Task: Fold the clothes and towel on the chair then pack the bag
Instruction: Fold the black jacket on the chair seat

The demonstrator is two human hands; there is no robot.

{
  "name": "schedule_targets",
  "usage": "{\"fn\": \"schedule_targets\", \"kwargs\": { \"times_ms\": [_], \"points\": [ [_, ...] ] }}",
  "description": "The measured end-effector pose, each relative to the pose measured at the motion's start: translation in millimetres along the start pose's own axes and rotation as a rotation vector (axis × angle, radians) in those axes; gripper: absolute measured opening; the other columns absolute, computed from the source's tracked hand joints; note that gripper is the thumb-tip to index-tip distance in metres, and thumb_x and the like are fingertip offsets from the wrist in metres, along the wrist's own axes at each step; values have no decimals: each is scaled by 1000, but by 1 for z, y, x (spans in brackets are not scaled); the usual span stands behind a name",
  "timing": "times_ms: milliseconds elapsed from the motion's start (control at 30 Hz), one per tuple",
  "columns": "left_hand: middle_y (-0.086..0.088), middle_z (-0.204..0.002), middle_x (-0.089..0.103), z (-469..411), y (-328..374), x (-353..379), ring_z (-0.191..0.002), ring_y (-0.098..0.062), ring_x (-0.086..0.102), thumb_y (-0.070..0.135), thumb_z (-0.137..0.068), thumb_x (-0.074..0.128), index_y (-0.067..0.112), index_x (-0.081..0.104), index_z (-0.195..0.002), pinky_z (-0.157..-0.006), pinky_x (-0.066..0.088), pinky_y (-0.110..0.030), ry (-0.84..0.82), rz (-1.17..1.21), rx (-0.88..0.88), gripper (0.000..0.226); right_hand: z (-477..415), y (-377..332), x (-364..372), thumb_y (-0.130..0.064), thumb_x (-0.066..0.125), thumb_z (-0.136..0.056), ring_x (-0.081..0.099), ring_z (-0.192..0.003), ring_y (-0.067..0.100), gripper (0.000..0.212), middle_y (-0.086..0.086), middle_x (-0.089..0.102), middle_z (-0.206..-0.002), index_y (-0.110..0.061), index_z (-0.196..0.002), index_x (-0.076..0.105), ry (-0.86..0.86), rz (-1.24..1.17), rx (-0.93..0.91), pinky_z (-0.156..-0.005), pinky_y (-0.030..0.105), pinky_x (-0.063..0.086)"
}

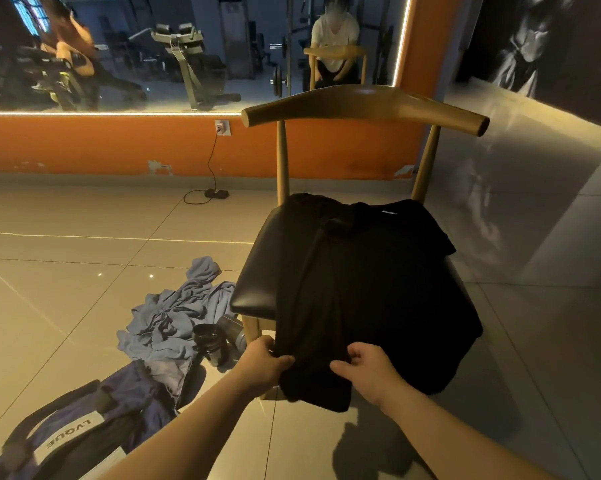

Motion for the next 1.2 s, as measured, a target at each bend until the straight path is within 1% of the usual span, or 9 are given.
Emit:
{"fn": "schedule_targets", "kwargs": {
  "times_ms": [133, 233, 333, 400, 533, 633, 767, 1000, 1200],
  "points": [
    [-7, -107, 66, 0, -7, -1, -85, -13, 63, 19, -100, 62, 4, 60, -126, -86, 56, -35, -38, -79, 21, 30, -2, 10, 2, -17, 61, -100, 67, -90, 24, 23, 18, 68, -99, 4, -107, 63, 20, 37, 63, -79, 30, 56],
    [-9, -110, 67, 0, -10, -4, -92, -19, 66, 16, -101, 60, 4, 62, -124, -84, 55, -33, -4, -132, 41, 26, 3, 0, 10, -13, 54, -103, 67, -97, 11, 19, 4, 71, -110, -8, -113, 69, -142, -74, 60, -80, 23, 58],
    [-10, -113, 68, 2, -15, -7, -102, -23, 68, 13, -102, 56, 5, 63, -123, -92, 58, -40, -9, -162, 31, 24, 7, 0, 16, -4, 47, -105, 66, -91, 6, 26, 5, 70, -116, -5, -121, 67, -231, -86, 104, -67, 15, 55],
    [-13, -116, 68, 3, -18, -7, -105, -25, 68, 12, -103, 54, 4, 63, -124, -97, 57, -44, -19, -163, 17, 24, 4, 4, 14, -3, 48, -104, 65, -92, 8, 25, 11, 67, -119, -2, -120, 67, -177, 1, 111, -63, 15, 55],
    [-19, -115, 68, -1, -17, -6, -103, -28, 70, 14, -102, 55, 1, 64, -121, -95, 58, -46, -29, -128, 16, 24, -2, 0, 11, -26, 65, -98, 63, -84, 7, 13, -2, 68, -100, -15, -106, 66, 37, -87, 59, -64, 14, 52],
    [-16, -112, 70, -1, -14, -4, -99, -28, 71, 30, -103, 58, 5, 63, -118, -92, 60, -46, -28, -43, 3, 29, -10, -2, 9, -45, 70, -91, 67, -74, 13, 28, -1, 68, -82, -18, -91, 65, 235, -36, 43, -60, 24, 54],
    [-18, -110, 69, -2, -16, -9, -94, -33, 73, 29, -103, 56, 6, 59, -116, -88, 61, -51, 18, -8, 15, 27, -18, -8, 13, -42, 59, -99, 54, -55, 17, 45, 6, 53, -64, -1, -81, 59, 230, 6, -14, -54, 28, 45],
    [-17, -110, 69, 1, -16, -16, -80, -29, 76, 21, -104, 56, 4, 58, -121, -70, 63, -36, -5, 12, 20, 24, -19, 6, 7, -28, 51, -104, 50, -58, 21, 38, 9, 50, -67, 4, -87, 60, 265, 57, 53, -55, 31, 44],
    [-15, -111, 69, 1, -14, -18, -90, -28, 75, 21, -104, 57, 4, 60, -121, -77, 64, -39, -7, -21, 28, 24, -22, -31, -7, -45, 54, -99, 62, -70, 10, 25, -8, 64, -77, -26, -86, 62, 391, 388, 17, -63, 30, 52]
  ]
}}
Point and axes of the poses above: each hand's wrist, its own z-axis away from the middle knuckle, its own x-axis out of the palm, y = z × x, the point moved 5 cm from there along -z, towards the middle knuckle
